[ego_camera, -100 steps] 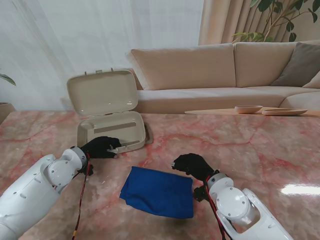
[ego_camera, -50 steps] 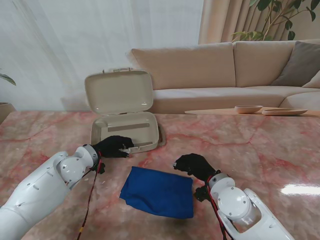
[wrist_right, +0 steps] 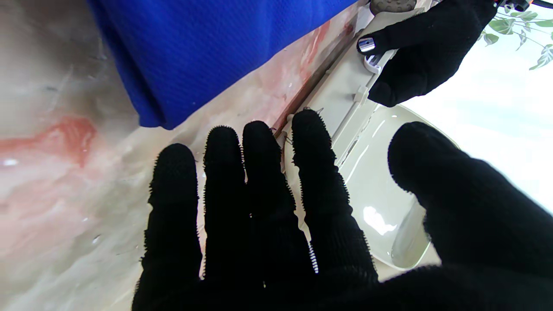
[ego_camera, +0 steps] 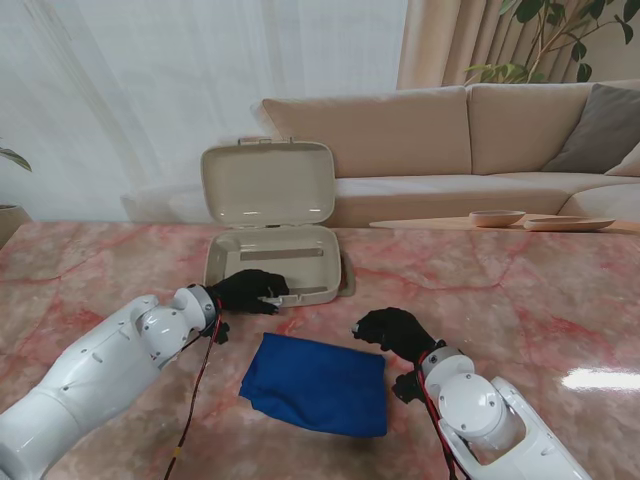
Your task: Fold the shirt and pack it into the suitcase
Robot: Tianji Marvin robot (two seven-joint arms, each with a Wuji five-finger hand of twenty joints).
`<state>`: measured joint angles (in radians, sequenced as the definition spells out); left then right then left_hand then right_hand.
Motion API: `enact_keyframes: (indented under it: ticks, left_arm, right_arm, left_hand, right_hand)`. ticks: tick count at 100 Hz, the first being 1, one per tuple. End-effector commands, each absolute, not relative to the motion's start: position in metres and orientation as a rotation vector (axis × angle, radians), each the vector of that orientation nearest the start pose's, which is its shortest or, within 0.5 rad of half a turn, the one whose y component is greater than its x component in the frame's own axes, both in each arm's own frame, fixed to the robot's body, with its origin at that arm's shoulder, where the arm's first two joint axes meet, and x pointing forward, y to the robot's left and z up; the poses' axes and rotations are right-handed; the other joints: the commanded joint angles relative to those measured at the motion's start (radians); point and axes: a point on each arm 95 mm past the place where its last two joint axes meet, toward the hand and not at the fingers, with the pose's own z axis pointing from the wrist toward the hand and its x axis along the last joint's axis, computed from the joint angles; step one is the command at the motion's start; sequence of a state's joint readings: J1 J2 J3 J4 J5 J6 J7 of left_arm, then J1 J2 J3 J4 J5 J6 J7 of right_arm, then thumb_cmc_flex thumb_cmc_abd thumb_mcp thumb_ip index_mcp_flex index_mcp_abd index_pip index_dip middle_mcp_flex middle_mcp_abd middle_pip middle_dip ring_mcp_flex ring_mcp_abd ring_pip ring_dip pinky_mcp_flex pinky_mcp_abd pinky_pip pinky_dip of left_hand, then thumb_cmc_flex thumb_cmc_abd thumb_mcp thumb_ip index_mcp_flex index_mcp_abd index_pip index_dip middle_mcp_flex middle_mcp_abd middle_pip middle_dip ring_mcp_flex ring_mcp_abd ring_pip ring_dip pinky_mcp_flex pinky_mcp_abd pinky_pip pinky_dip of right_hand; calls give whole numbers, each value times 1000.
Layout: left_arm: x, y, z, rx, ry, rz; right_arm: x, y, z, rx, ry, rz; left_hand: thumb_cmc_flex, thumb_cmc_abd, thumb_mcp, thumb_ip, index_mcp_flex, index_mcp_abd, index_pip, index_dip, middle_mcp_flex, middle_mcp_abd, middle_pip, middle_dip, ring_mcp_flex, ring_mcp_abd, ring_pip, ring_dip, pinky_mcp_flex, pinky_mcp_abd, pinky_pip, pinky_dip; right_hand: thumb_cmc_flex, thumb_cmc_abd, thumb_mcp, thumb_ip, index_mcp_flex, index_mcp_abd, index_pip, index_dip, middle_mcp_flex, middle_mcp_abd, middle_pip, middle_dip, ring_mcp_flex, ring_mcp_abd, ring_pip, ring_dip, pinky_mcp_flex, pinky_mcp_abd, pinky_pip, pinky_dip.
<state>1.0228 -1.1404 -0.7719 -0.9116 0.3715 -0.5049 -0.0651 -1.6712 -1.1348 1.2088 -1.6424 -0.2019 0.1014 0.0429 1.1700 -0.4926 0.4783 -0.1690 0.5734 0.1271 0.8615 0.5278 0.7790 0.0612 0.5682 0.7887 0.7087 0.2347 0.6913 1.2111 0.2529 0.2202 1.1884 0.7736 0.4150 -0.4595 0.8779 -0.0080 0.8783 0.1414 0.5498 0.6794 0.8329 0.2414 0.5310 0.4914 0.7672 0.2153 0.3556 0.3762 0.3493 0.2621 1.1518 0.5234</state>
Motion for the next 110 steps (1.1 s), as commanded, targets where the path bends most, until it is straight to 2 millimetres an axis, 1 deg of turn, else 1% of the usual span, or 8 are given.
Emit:
enact_keyframes:
  ticks: [1, 31, 51, 76, 78, 79, 85, 110]
  left_arm:
    - [495, -37, -371, -1479, 1801, -1934]
    - [504, -58, -368, -1444, 1838, -2001]
    - [506, -70, -368, -1429, 1861, -2037]
    - [505, -78, -368, -1420, 1884, -2060]
    - [505, -79, -369, -1418, 1889, -2060]
    - [505, -79, -369, -1418, 1891, -2060]
    - [503, -80, -370, -1415, 1907, -2059]
    - [502, -85, -377, -1428, 1937, -2064]
  right_arm:
    - [361, 16, -370, -2387, -1162, -1914]
    - [362, 9, -372, -2418, -1151, -1908]
    - [362, 5, -374, -2435, -1151, -1901]
    - [362, 2, -376, -2446, -1149, -1891]
    - [362, 2, -376, -2446, -1150, -1890]
    - [362, 2, -376, -2447, -1150, -1890]
    - [362, 2, -377, -2448, -1150, -1888]
    - [362, 2, -377, -2447, -1153, -1884]
  left_hand:
    - [121, 110, 166, 30, 141, -208, 281, 126, 22, -81, 31, -5, 51, 1, -133, -136, 5, 4, -25, -39]
    - [121, 108, 167, 29, 142, -210, 281, 126, 24, -81, 32, -7, 52, 1, -135, -137, 5, 5, -24, -42]
    - [121, 109, 164, 29, 141, -210, 280, 126, 24, -77, 31, -8, 52, 0, -135, -138, 5, 4, -23, -42]
    - [121, 108, 161, 28, 138, -206, 275, 124, 25, -62, 23, -10, 53, 2, -136, -140, 5, 3, -22, -41]
    - [121, 108, 160, 27, 138, -205, 273, 123, 27, -80, 23, -11, 54, 2, -136, -140, 5, 3, -22, -41]
    - [121, 108, 160, 27, 138, -205, 272, 123, 26, -82, 22, -11, 53, 3, -136, -141, 4, 2, -22, -41]
    - [121, 108, 157, 27, 137, -203, 267, 121, 26, -81, 20, -14, 53, 2, -138, -143, 5, 2, -22, -40]
    - [121, 113, 141, 28, 138, -189, 215, 94, 30, -55, -6, -31, 50, 6, -137, -153, 5, 1, -25, -26]
  right_hand:
    - [-16, -4, -8, -15, 28, -16, -11, 16, 9, -9, 13, 0, 22, -9, 9, -12, -5, -14, 32, -20]
    - [-15, -5, -5, -16, 29, -16, -11, 16, 11, -8, 12, 1, 23, -8, 9, -12, -5, -13, 32, -20]
    - [-12, -2, -9, -17, 29, -14, -12, 16, 9, -6, 12, 1, 23, -6, 9, -11, -5, -14, 33, -19]
    - [-5, 1, -17, -16, 31, -12, -13, 16, 10, -6, 13, 2, 23, -7, 10, -11, -4, -14, 34, -18]
    - [-6, 1, -17, -16, 30, -12, -13, 16, 10, -6, 13, 2, 22, -6, 10, -11, -4, -14, 34, -18]
    - [-6, 1, -18, -16, 31, -12, -13, 16, 10, -6, 13, 2, 22, -5, 10, -11, -4, -14, 34, -18]
    - [-3, -1, -17, -15, 31, -12, -13, 16, 10, -5, 13, 2, 22, -5, 10, -11, -5, -13, 34, -18]
    - [-2, -3, -16, -13, 32, -12, -13, 17, 12, -6, 13, 2, 23, -6, 9, -11, -5, -12, 33, -18]
